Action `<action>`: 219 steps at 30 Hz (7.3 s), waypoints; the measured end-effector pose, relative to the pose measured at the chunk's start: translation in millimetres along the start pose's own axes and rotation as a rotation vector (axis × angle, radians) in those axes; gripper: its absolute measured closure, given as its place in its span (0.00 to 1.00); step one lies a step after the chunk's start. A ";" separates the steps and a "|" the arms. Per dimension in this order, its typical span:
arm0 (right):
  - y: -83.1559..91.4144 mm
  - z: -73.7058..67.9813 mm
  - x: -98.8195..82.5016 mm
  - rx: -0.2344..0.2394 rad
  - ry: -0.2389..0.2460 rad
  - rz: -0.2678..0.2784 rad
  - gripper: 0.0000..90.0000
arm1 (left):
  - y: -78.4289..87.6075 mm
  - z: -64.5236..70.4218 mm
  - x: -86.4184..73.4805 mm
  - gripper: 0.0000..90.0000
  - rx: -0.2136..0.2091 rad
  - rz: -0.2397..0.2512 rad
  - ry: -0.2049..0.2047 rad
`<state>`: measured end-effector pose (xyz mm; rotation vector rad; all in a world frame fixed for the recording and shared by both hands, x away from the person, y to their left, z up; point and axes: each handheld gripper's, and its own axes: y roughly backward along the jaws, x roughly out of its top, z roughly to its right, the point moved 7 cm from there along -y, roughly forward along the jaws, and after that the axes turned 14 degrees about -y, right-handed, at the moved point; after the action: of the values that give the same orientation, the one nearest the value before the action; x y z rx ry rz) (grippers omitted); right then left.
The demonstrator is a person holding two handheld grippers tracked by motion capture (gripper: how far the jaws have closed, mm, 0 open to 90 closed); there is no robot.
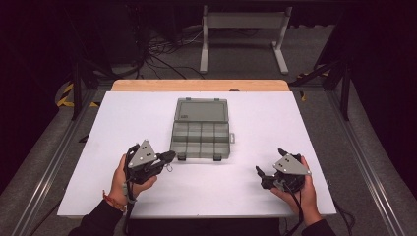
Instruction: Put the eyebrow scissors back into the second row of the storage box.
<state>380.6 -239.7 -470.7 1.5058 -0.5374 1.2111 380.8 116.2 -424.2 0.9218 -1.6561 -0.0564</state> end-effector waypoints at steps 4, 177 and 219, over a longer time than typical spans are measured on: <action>0.1 0.3 -0.3 0.000 -0.004 0.000 0.09 | 3.8 -5.9 2.7 0.95 -0.043 0.029 -0.024; -1.1 -2.4 -2.5 0.001 -0.004 0.012 0.09 | -15.8 -51.3 -0.3 0.04 0.159 0.135 -0.137; 0.4 -4.2 -1.5 -0.003 0.005 0.019 0.09 | 21.3 -43.2 -42.5 0.05 0.206 0.081 -0.159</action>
<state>378.0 -236.4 -472.2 1.4977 -0.5517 1.2278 406.4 174.3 -434.2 1.0251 -1.8708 0.1002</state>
